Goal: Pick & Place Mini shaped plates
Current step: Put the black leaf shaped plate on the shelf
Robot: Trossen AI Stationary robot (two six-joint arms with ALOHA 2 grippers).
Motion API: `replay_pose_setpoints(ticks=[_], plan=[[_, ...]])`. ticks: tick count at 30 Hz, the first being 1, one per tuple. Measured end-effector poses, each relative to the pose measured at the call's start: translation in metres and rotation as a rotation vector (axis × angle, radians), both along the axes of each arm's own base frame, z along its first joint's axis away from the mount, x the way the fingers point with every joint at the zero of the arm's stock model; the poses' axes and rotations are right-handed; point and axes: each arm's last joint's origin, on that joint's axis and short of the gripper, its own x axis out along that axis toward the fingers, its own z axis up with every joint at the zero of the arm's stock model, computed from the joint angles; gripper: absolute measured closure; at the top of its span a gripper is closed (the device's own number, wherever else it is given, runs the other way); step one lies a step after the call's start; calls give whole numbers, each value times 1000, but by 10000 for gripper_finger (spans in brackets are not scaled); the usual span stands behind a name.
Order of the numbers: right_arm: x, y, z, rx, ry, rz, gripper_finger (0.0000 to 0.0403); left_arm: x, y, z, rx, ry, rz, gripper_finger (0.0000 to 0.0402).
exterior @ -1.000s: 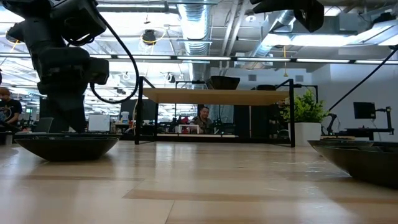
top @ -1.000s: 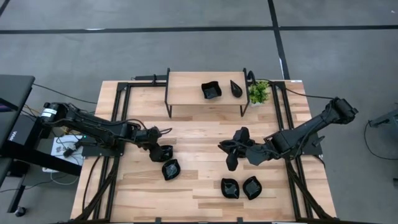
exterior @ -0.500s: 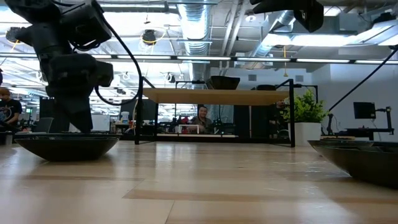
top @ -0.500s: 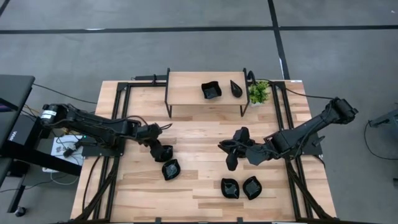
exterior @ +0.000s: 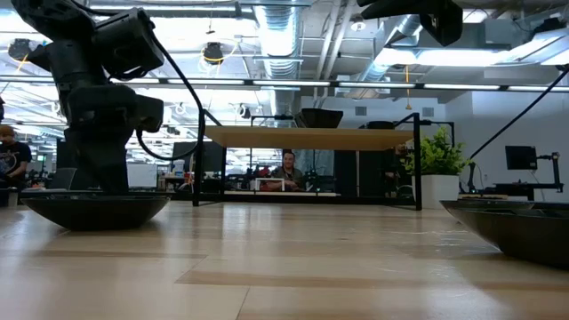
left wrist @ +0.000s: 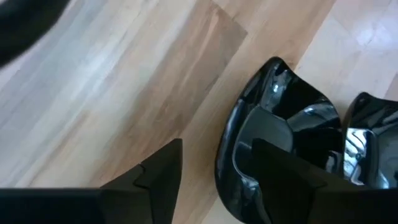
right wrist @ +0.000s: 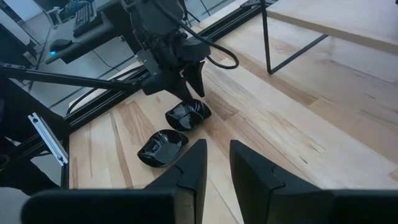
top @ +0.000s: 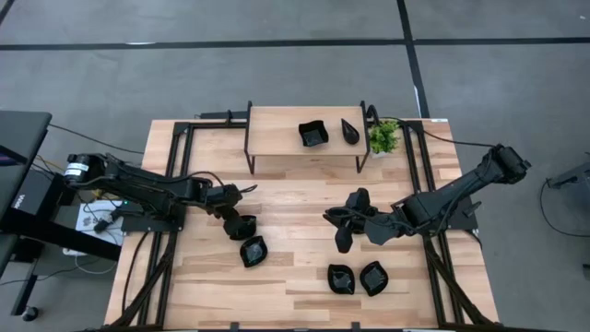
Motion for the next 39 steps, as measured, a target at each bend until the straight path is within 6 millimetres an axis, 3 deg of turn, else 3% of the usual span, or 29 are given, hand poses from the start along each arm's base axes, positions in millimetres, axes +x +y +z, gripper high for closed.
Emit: replay_pose_setpoints(ticks=[13, 28, 39], plan=[[0, 0, 0, -1, 0, -1, 338, 0, -3, 0, -64, 2, -29, 209], [0, 0, 0, -1, 0, -2, 338, 0, -3, 0, -64, 2, -29, 290], [0, 0, 0, -2, 0, -3, 338, 0, -3, 0, -64, 2, -29, 312]])
